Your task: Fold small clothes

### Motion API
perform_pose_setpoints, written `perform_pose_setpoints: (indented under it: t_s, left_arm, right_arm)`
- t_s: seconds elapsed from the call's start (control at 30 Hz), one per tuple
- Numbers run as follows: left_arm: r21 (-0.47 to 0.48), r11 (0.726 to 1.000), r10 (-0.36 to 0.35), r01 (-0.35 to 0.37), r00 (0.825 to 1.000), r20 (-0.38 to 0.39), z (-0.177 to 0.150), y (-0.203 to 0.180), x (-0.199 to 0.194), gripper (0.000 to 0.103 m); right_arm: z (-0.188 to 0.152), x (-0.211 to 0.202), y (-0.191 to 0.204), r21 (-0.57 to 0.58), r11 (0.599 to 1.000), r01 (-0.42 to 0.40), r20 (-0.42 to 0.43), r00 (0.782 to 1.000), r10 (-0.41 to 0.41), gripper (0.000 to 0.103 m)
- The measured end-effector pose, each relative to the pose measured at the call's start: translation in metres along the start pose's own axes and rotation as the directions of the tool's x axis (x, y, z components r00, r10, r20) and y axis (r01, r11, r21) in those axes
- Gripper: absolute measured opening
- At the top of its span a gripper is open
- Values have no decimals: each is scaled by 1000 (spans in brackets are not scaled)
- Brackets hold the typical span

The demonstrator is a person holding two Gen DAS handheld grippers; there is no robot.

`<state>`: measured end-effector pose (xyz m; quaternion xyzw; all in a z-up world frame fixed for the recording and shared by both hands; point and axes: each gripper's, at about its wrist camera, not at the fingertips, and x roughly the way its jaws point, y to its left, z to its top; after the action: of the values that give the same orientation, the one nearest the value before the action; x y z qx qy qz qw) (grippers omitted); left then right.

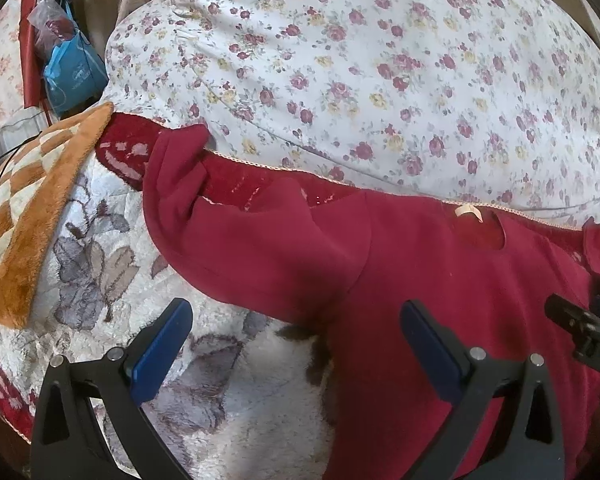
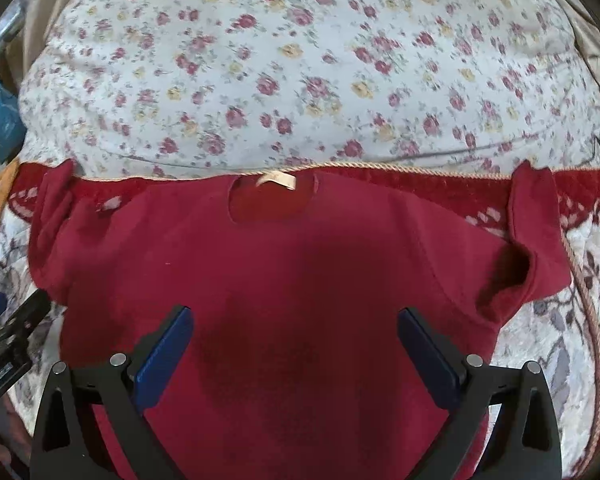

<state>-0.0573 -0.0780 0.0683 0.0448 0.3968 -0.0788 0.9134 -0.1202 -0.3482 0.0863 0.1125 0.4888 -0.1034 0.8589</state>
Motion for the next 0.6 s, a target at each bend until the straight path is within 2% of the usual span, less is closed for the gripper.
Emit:
perform_pose_setpoints:
  t_s: [0.2,0.6]
  left_arm:
    - [5,1000,-17,17,1000,-9,1,-6,4,103]
    - [14,1000,-20,20,999,-28,3,-12,12,103]
  right_arm:
    - [-2,11,-10,49,999,11,-29,1000,-10,103]
    - [1,25,-3,17,1000,20,-48,999,-19,103]
